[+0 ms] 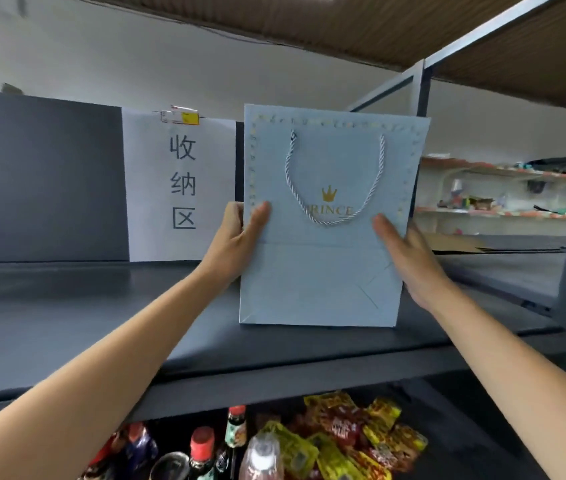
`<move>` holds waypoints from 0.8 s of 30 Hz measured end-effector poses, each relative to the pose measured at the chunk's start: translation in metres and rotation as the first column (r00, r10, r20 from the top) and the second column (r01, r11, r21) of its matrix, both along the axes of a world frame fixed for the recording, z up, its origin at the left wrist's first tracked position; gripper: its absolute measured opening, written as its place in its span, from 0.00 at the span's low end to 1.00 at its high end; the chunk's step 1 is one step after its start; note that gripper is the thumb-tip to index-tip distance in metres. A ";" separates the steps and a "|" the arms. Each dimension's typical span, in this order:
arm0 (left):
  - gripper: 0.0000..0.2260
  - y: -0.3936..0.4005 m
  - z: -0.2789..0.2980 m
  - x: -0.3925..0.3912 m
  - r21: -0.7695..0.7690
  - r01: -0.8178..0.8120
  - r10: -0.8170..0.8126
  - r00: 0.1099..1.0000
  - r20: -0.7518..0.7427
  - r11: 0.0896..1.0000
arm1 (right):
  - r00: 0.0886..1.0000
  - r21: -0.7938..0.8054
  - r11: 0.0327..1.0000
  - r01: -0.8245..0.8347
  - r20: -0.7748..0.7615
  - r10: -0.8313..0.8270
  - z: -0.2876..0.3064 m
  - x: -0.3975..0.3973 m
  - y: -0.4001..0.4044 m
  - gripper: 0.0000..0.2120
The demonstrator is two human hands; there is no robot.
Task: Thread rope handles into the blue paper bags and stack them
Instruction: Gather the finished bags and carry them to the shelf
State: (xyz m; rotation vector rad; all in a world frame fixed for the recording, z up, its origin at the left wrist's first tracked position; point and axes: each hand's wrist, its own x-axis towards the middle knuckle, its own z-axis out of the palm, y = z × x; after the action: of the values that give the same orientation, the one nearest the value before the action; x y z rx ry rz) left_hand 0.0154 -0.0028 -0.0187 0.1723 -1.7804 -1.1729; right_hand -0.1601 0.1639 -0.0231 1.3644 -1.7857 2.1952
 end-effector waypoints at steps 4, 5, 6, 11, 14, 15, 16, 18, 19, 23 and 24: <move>0.15 0.003 -0.008 0.004 -0.075 -0.039 0.042 0.998 0.045 0.996 | 0.986 0.038 0.996 -0.081 -0.144 0.086 -0.013 -0.022 0.000 0.33; 0.16 0.005 -0.010 0.007 -0.081 -0.032 0.037 0.997 0.064 0.996 | 0.981 0.061 0.993 -0.099 -0.163 0.107 -0.015 -0.025 -0.001 0.32; 0.18 0.006 -0.013 0.010 -0.091 -0.037 0.045 0.995 0.084 0.995 | 0.975 0.079 0.990 -0.115 -0.181 0.128 -0.017 -0.027 0.000 0.31; 0.27 0.012 -0.011 0.008 -0.072 -0.159 0.167 0.979 0.120 0.985 | 0.957 0.161 0.985 -0.060 -0.271 0.102 -0.003 -0.033 0.000 0.24; 0.33 0.015 0.002 -0.009 0.050 -0.222 0.207 0.954 0.219 0.974 | 0.980 0.302 0.952 -0.054 -0.165 0.108 0.009 -0.053 -0.004 0.25; 0.34 0.015 0.005 -0.015 0.089 -0.259 0.227 0.935 0.274 0.962 | 0.985 0.385 0.919 -0.083 -0.111 0.135 0.013 -0.058 -0.005 0.24; 0.34 0.015 0.006 -0.021 0.147 -0.290 0.230 0.916 0.328 0.946 | 0.985 0.473 0.874 -0.112 -0.062 0.160 0.017 -0.063 -0.005 0.23; 0.30 0.016 0.005 -0.031 0.285 -0.322 0.175 0.880 0.441 0.903 | 0.985 0.630 0.763 -0.142 0.014 0.172 0.022 -0.070 -0.006 0.21; 0.24 0.018 0.003 -0.036 0.341 -0.306 0.110 0.865 0.489 0.889 | 0.986 0.691 0.708 -0.144 0.041 0.161 0.022 -0.074 -0.007 0.20; 0.14 0.019 -0.012 -0.048 0.351 -0.330 0.043 0.779 0.625 0.876 | 0.987 0.857 0.514 0.027 -0.105 0.123 0.006 -0.093 -0.020 0.23; 0.16 0.019 -0.013 -0.050 0.272 -0.382 0.123 0.749 0.651 0.883 | 0.978 0.856 0.507 0.103 -0.180 0.106 0.003 -0.097 -0.023 0.24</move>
State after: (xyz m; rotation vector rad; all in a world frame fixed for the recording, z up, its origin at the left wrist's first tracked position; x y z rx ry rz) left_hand -0.0347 0.0161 -0.0314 1.1347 -1.9533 -1.3443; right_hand -0.2571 0.1410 -0.0202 1.5674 -2.9269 0.9596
